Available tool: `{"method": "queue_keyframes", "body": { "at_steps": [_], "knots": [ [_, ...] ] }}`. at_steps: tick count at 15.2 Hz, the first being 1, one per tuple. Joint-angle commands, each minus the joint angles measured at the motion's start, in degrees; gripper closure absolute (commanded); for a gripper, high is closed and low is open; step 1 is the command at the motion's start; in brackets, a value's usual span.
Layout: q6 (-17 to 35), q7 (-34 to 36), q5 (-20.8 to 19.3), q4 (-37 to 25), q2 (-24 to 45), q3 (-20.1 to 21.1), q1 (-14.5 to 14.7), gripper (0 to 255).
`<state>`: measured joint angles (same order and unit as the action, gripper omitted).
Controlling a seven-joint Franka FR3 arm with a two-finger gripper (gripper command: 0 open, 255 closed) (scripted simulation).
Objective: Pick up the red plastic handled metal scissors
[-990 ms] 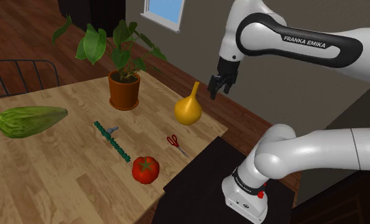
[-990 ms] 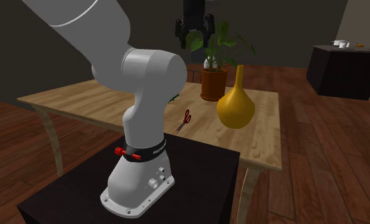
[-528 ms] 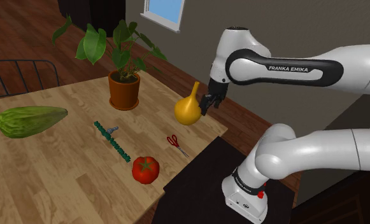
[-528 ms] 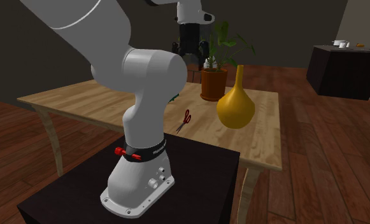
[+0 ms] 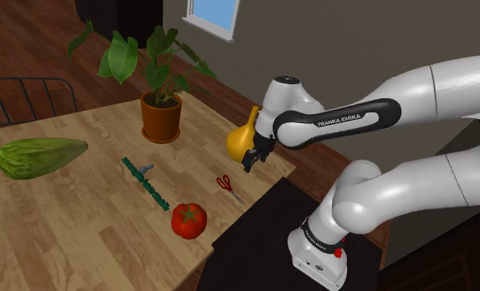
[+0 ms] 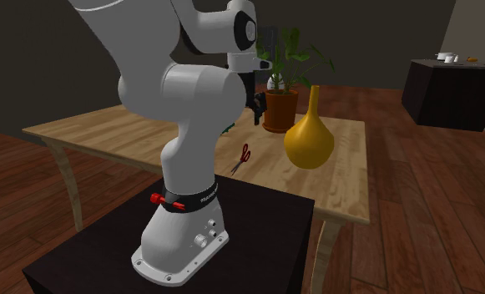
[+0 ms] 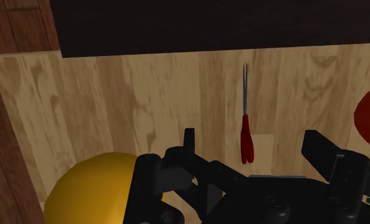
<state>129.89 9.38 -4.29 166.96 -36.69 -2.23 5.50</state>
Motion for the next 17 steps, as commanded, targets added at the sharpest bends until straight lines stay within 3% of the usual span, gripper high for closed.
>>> {"method": "queue_keyframes", "body": {
  "at_steps": [1, 9, 14, 17],
  "knots": [
    [6.9, -0.1, 0.0, 2.4, 3.5, 0.0, 0.4, 0],
    [36.3, 1.2, 0.0, 4.0, 28.0, 1.3, 2.5, 0],
    [41.6, 2.4, -1.6, 3.5, 33.8, 1.7, 1.7, 0],
    [46.0, 5.5, -5.8, 2.7, 39.0, 1.2, 1.0, 0]
  ]
}}
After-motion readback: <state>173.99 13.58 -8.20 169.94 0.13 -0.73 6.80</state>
